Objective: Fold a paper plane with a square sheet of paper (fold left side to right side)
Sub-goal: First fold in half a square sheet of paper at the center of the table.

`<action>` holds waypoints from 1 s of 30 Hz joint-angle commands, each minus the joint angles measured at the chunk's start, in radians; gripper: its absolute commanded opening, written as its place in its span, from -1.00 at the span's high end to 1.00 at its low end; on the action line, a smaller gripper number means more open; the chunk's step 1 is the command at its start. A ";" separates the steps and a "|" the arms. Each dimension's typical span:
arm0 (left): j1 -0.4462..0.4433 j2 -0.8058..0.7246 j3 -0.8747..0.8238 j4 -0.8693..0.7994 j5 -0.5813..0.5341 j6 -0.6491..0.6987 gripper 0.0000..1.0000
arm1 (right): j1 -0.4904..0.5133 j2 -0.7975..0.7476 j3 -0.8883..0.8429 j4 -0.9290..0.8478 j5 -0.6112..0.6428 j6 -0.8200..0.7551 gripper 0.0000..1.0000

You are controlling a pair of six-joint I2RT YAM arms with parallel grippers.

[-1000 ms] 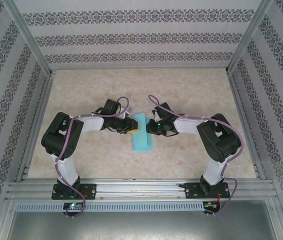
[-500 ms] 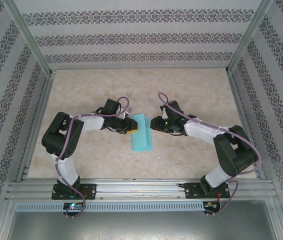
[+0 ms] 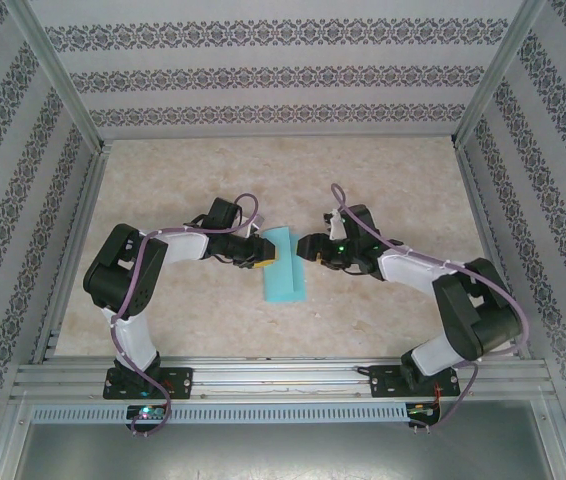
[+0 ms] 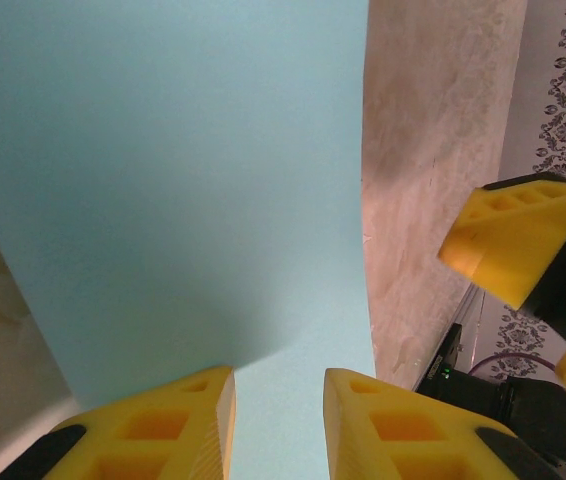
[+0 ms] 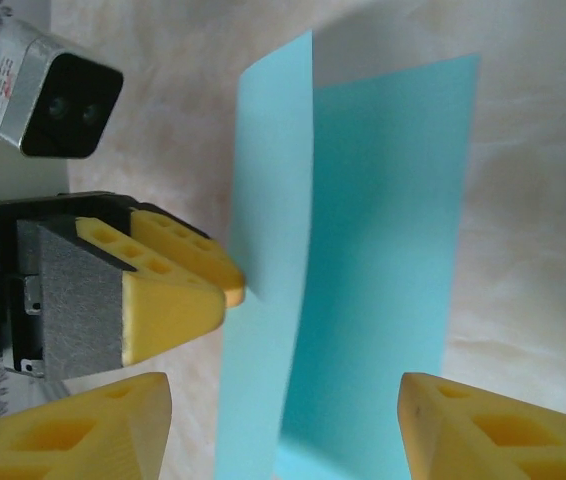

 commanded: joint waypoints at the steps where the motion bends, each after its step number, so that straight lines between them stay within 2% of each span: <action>1: -0.009 0.008 0.019 -0.032 -0.008 0.021 0.42 | 0.034 0.064 0.007 0.127 -0.079 0.055 -0.23; 6: -0.008 0.008 0.020 -0.037 -0.005 0.024 0.42 | 0.052 0.150 0.048 0.179 -0.078 0.072 -0.16; 10: -0.008 0.007 0.020 -0.039 -0.002 0.026 0.42 | 0.053 0.198 0.071 0.197 -0.075 0.080 -0.01; 15: -0.008 0.000 0.018 -0.038 0.000 0.027 0.41 | 0.055 0.219 0.071 0.187 -0.056 0.075 0.32; 22: -0.008 -0.076 0.011 -0.044 -0.026 0.030 0.22 | 0.060 0.226 0.061 0.127 -0.011 0.050 1.00; 27: -0.001 -0.167 0.004 -0.123 -0.120 0.061 -0.05 | 0.068 0.221 0.070 0.078 0.026 0.024 1.00; 30: 0.000 -0.201 -0.001 -0.195 -0.203 0.087 -0.15 | 0.070 0.221 0.075 0.056 0.043 0.016 1.00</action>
